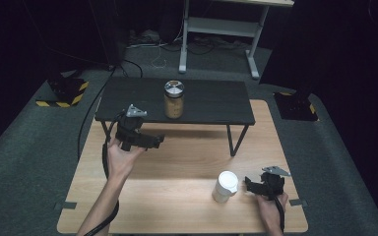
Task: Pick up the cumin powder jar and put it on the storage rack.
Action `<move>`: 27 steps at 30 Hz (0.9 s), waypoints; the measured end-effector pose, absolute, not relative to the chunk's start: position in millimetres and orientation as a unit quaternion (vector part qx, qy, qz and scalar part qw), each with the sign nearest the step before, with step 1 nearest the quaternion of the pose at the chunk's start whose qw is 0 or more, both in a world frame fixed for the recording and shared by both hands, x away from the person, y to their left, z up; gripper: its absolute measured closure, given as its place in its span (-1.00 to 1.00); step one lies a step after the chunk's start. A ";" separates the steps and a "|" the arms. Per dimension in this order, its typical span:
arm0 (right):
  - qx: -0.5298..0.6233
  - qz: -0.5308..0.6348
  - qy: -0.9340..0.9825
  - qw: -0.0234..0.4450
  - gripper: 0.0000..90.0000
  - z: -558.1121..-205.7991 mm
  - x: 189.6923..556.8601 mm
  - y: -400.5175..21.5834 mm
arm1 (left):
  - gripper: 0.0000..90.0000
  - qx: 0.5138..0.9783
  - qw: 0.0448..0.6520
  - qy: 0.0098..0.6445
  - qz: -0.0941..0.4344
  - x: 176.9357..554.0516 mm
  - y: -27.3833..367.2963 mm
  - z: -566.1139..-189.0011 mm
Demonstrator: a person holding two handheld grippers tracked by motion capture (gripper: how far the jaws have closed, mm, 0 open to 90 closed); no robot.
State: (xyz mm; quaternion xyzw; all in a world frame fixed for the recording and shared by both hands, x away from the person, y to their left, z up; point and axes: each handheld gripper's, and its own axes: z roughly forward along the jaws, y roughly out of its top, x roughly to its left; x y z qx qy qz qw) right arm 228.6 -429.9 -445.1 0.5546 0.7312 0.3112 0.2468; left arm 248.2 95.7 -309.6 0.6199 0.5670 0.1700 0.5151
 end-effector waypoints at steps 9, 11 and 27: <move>0.554 0.311 0.731 0.247 -0.86 -445.1 228.6 -429.9 | -0.99 0.621 0.509 0.563 0.195 224.3 95.4 -342.3; 0.554 0.311 0.731 0.247 -0.86 -445.1 228.6 -429.9 | -0.99 0.626 0.504 0.562 0.197 220.8 94.8 -350.0; 0.554 0.311 0.731 0.247 -0.86 -445.1 228.6 -429.8 | -0.99 0.603 0.480 0.611 0.182 216.6 92.2 -427.5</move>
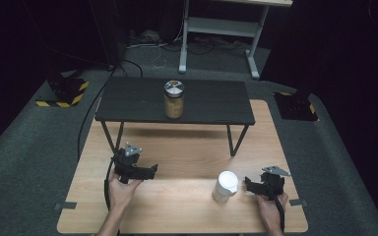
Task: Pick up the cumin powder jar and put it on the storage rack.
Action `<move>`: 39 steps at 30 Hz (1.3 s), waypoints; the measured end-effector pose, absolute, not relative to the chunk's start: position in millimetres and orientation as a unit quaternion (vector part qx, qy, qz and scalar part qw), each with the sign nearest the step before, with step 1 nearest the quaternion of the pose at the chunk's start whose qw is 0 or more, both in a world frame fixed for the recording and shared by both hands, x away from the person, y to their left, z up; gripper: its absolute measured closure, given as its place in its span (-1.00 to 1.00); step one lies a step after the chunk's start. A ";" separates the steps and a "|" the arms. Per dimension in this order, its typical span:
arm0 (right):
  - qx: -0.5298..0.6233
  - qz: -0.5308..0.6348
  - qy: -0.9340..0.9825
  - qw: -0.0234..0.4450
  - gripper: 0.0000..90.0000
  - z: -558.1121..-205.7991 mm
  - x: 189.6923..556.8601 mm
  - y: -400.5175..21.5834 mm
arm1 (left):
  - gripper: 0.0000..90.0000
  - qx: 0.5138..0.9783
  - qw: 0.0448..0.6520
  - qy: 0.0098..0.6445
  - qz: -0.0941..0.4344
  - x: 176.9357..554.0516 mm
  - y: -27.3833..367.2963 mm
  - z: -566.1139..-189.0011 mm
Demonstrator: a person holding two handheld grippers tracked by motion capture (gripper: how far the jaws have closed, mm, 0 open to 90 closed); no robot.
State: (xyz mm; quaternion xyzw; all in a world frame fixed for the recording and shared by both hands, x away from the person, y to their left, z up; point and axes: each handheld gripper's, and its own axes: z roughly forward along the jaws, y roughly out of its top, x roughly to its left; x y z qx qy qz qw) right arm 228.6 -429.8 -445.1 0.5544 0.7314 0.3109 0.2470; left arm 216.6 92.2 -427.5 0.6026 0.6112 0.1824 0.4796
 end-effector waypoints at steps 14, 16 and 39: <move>0.555 0.311 0.731 0.247 -0.86 -445.1 228.6 -429.7 | -0.99 0.591 0.460 0.635 0.189 223.6 77.0 -471.7; 0.555 0.311 0.731 0.247 -0.86 -445.1 228.6 -429.6 | -0.99 0.593 0.454 0.637 0.189 225.1 75.1 -474.2; 0.555 0.311 0.731 0.248 -0.86 -445.1 228.5 -429.5 | -0.99 0.607 0.437 0.621 0.237 222.7 57.8 -487.8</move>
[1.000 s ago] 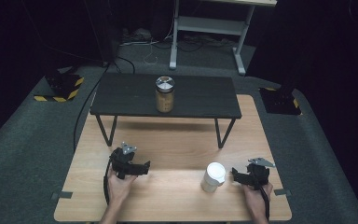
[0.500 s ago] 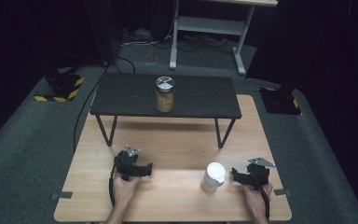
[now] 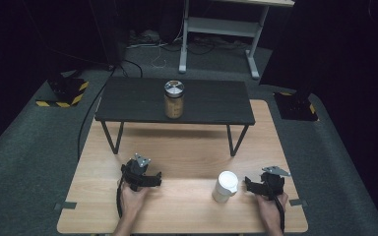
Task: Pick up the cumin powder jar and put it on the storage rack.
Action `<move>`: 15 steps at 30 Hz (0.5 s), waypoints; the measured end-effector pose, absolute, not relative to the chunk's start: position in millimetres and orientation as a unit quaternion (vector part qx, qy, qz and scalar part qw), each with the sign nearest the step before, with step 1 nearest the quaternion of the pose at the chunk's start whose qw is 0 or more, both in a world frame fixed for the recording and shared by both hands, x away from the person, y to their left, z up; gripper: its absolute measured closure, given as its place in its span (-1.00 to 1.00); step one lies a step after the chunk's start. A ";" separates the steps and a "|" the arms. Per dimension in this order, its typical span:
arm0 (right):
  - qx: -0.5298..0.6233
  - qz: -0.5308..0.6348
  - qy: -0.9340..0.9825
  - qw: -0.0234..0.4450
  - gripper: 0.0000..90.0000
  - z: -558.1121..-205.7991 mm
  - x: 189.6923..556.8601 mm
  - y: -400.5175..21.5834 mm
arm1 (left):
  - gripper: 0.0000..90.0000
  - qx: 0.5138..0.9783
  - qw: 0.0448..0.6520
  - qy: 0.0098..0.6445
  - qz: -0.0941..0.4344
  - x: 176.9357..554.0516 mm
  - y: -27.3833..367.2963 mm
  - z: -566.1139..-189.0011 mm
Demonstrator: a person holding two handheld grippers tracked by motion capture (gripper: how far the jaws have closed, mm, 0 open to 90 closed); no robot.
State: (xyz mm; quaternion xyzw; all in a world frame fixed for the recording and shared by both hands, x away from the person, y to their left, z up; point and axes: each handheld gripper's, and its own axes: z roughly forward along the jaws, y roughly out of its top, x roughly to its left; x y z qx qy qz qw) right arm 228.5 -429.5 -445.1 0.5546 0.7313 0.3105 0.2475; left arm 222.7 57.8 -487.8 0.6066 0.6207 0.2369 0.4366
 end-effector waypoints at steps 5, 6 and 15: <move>0.554 0.311 0.731 0.247 -0.86 -445.2 228.5 -429.6 | -0.99 0.607 0.436 0.621 0.237 222.8 57.8 -487.9; 0.555 0.311 0.731 0.248 -0.86 -445.2 228.5 -429.5 | -0.99 0.609 0.435 0.620 0.238 223.0 58.2 -487.5; 0.554 0.310 0.732 0.248 -0.87 -445.2 228.7 -429.6 | -0.99 0.608 0.435 0.620 0.238 223.1 58.0 -487.6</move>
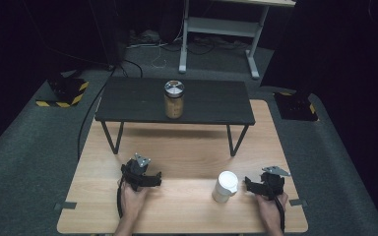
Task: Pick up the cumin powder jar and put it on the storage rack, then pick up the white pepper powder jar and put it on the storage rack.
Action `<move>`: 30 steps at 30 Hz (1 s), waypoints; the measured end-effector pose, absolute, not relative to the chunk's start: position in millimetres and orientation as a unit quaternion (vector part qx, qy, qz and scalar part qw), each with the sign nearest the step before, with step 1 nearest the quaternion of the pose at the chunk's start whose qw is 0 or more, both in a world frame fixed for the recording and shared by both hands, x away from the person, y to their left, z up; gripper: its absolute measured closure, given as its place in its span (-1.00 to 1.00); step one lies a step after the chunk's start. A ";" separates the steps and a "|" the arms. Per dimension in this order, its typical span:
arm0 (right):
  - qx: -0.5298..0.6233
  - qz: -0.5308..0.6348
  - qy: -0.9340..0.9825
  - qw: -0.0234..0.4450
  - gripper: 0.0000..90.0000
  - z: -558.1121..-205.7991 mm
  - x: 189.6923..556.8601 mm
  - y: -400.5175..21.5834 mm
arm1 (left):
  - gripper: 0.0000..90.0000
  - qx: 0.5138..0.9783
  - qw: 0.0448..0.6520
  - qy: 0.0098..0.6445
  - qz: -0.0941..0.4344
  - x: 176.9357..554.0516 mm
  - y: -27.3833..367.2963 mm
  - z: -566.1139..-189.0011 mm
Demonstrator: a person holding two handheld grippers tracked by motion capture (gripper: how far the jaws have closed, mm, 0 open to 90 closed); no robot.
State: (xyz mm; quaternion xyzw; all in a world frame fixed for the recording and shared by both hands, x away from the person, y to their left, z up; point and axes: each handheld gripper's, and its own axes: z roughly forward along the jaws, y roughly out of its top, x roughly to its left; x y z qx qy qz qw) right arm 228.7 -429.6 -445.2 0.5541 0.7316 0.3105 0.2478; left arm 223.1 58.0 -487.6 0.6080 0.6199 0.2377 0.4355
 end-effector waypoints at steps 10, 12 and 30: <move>0.554 0.311 0.732 0.247 -0.87 -445.1 228.9 -429.8 | -0.99 0.608 0.435 0.620 0.238 223.1 58.0 -487.6; 0.553 0.311 0.732 0.247 -0.87 -445.1 229.0 -430.0 | -0.99 0.608 0.435 0.620 0.238 223.1 58.0 -487.6; 0.553 0.306 0.737 0.242 -0.93 -443.1 232.3 -428.4 | -0.99 0.608 0.435 0.620 0.238 223.1 58.1 -487.6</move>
